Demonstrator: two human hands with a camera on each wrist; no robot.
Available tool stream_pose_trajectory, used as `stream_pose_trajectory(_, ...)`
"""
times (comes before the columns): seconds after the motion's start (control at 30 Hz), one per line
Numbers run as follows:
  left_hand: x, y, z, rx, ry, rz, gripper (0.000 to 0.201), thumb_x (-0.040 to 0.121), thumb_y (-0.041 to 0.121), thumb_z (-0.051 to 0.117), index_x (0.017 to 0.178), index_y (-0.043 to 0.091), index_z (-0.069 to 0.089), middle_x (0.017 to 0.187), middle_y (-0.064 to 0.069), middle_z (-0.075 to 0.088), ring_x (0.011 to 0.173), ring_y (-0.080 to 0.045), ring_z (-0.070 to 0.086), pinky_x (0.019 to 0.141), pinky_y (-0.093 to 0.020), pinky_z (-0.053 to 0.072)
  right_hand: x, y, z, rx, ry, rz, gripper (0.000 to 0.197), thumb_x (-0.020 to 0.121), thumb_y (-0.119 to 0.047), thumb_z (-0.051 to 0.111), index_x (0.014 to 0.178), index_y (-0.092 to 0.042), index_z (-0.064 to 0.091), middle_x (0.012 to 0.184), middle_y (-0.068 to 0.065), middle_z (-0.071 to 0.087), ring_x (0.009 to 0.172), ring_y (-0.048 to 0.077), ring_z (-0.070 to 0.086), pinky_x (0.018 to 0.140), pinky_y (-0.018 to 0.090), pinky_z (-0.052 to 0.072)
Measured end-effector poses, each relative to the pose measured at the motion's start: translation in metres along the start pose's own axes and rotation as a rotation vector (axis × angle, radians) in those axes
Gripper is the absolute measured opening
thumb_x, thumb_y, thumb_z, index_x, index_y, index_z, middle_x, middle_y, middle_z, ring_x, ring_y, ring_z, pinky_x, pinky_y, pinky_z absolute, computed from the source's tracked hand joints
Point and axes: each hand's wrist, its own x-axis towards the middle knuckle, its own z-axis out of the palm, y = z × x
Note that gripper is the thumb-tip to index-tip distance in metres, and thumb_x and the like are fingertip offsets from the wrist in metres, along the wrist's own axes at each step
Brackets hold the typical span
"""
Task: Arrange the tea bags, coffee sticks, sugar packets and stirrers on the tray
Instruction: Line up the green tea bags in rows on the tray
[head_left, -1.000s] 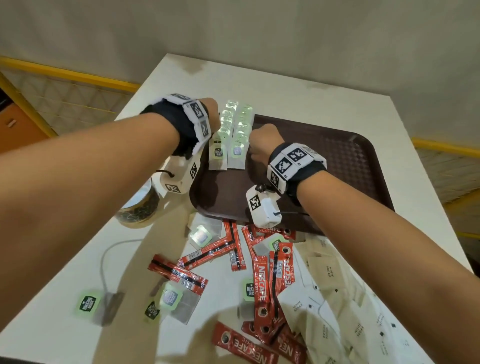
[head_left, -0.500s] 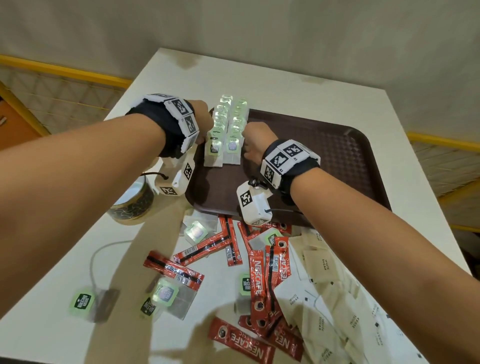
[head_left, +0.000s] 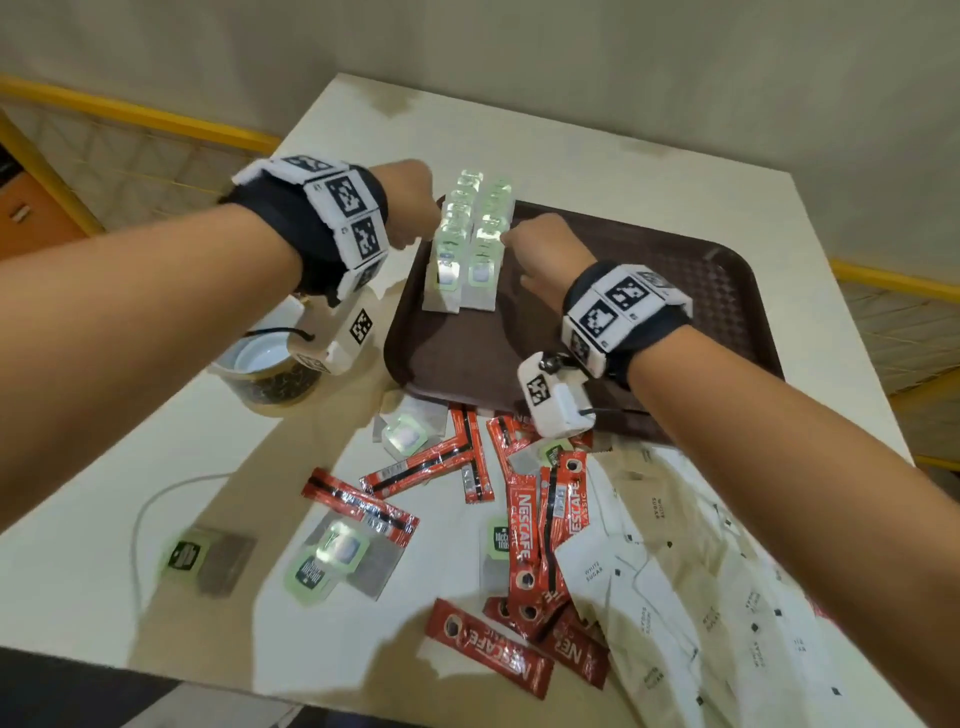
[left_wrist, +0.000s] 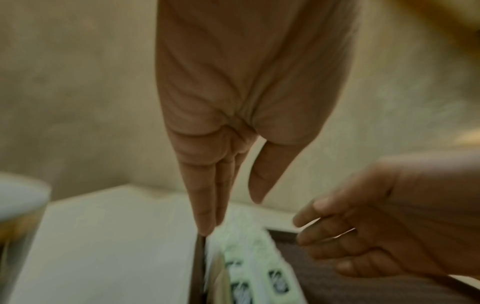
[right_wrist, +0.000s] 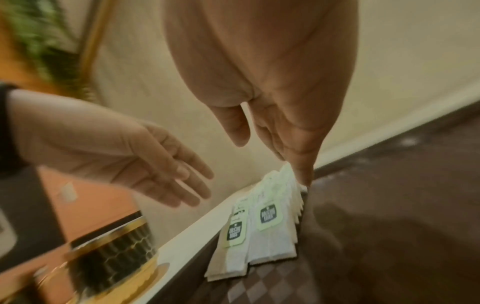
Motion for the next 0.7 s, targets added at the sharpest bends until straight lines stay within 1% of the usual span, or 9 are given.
stream_pose_trajectory(0.07, -0.028, 0.003, -0.011, -0.019, 0.054, 0.077, 0.029, 0.093, 0.008, 0.055, 0.121, 0.002, 0.06, 0.102, -0.014, 0.068, 0.085, -0.024, 0.066, 0.074, -0.031, 0.055, -0.017, -0.001, -0.001, -0.156, 0.01, -0.119, 0.021, 0.089, -0.012, 0.053, 0.093, 0.004, 0.066, 0.077, 0.006, 0.053, 0.066, 0.014, 0.048, 0.06, 0.028, 0.04)
stream_pose_trajectory(0.13, -0.064, 0.004, -0.02, 0.024, 0.095, 0.174, 0.023, 0.091, 0.014, 0.058, 0.114, 0.012, 0.066, 0.092, -0.004, 0.07, 0.076, -0.016, 0.065, 0.065, -0.025, 0.048, -0.042, -0.001, -0.002, -0.249, -0.085, -0.236, 0.019, 0.089, -0.012, 0.059, 0.097, -0.001, 0.072, 0.081, -0.002, 0.064, 0.073, 0.01, 0.058, 0.064, 0.019, 0.044)
stream_pose_trajectory(0.2, -0.101, -0.002, -0.018, 0.072, 0.073, 0.261, 0.014, 0.088, 0.017, 0.061, 0.1, 0.018, 0.069, 0.082, 0.001, 0.071, 0.074, -0.013, 0.065, 0.062, -0.025, 0.046, -0.078, -0.004, 0.002, -0.434, -0.288, -0.353, 0.016, 0.09, -0.015, 0.061, 0.1, -0.011, 0.073, 0.092, -0.003, 0.069, 0.083, 0.009, 0.064, 0.07, 0.015, 0.048)
stream_pose_trajectory(0.27, -0.134, -0.013, -0.006, 0.129, 0.028, 0.299, 0.009, 0.086, 0.019, 0.063, 0.09, 0.024, 0.07, 0.074, 0.008, 0.068, 0.072, -0.008, 0.062, 0.061, -0.023, 0.044, -0.1, -0.001, 0.015, -0.663, -0.447, -0.472, 0.018, 0.092, -0.017, 0.061, 0.105, -0.011, 0.073, 0.101, -0.001, 0.07, 0.091, 0.012, 0.064, 0.075, 0.015, 0.046)
stream_pose_trajectory(0.33, -0.159, -0.03, 0.015, 0.204, -0.033, 0.311, 0.008, 0.086, 0.022, 0.064, 0.088, 0.027, 0.07, 0.07, 0.015, 0.061, 0.073, -0.008, 0.06, 0.064, -0.024, 0.042, -0.111, 0.007, 0.034, -0.816, -0.508, -0.583, 0.022, 0.093, -0.018, 0.06, 0.11, -0.011, 0.071, 0.106, 0.003, 0.068, 0.096, 0.018, 0.063, 0.079, 0.019, 0.042)
stream_pose_trajectory(0.4, -0.176, -0.048, 0.041, 0.27, -0.105, 0.275, 0.01, 0.086, 0.025, 0.063, 0.094, 0.026, 0.071, 0.077, 0.015, 0.06, 0.077, -0.009, 0.059, 0.069, -0.024, 0.045, -0.115, 0.019, 0.053, -0.935, -0.554, -0.647, 0.028, 0.095, -0.017, 0.056, 0.12, -0.012, 0.066, 0.111, 0.007, 0.064, 0.101, 0.023, 0.059, 0.084, 0.026, 0.043)
stream_pose_trajectory(0.5, -0.192, -0.071, 0.076, 0.281, -0.207, 0.158, 0.02, 0.087, 0.036, 0.063, 0.101, 0.022, 0.066, 0.09, 0.007, 0.064, 0.082, -0.013, 0.059, 0.066, -0.024, 0.045, -0.119, 0.032, 0.072, -1.079, -0.552, -0.675, 0.034, 0.094, -0.013, 0.053, 0.128, -0.014, 0.059, 0.114, 0.01, 0.051, 0.099, 0.028, 0.055, 0.08, 0.037, 0.045)
stream_pose_trajectory(0.63, -0.204, -0.081, 0.106, 0.266, -0.206, 0.137, 0.04, 0.077, 0.045, 0.073, 0.103, 0.021, 0.055, 0.09, 0.003, 0.061, 0.08, -0.018, 0.059, 0.068, -0.03, 0.049, -0.123, 0.034, 0.079, -1.14, -0.491, -0.705, 0.035, 0.092, -0.002, 0.049, 0.125, -0.011, 0.054, 0.116, 0.012, 0.047, 0.097, 0.032, 0.055, 0.078, 0.044, 0.05)
stream_pose_trajectory(0.7, -0.207, -0.079, 0.115, 0.272, -0.187, 0.142, 0.044, 0.077, 0.04, 0.075, 0.104, 0.018, 0.049, 0.093, 0.0, 0.06, 0.082, -0.021, 0.059, 0.068, -0.031, 0.048, -0.124, 0.033, 0.078, -1.133, -0.477, -0.7, 0.032, 0.092, 0.0, 0.047, 0.122, -0.01, 0.053, 0.116, 0.012, 0.048, 0.099, 0.032, 0.054, 0.076, 0.041, 0.047)
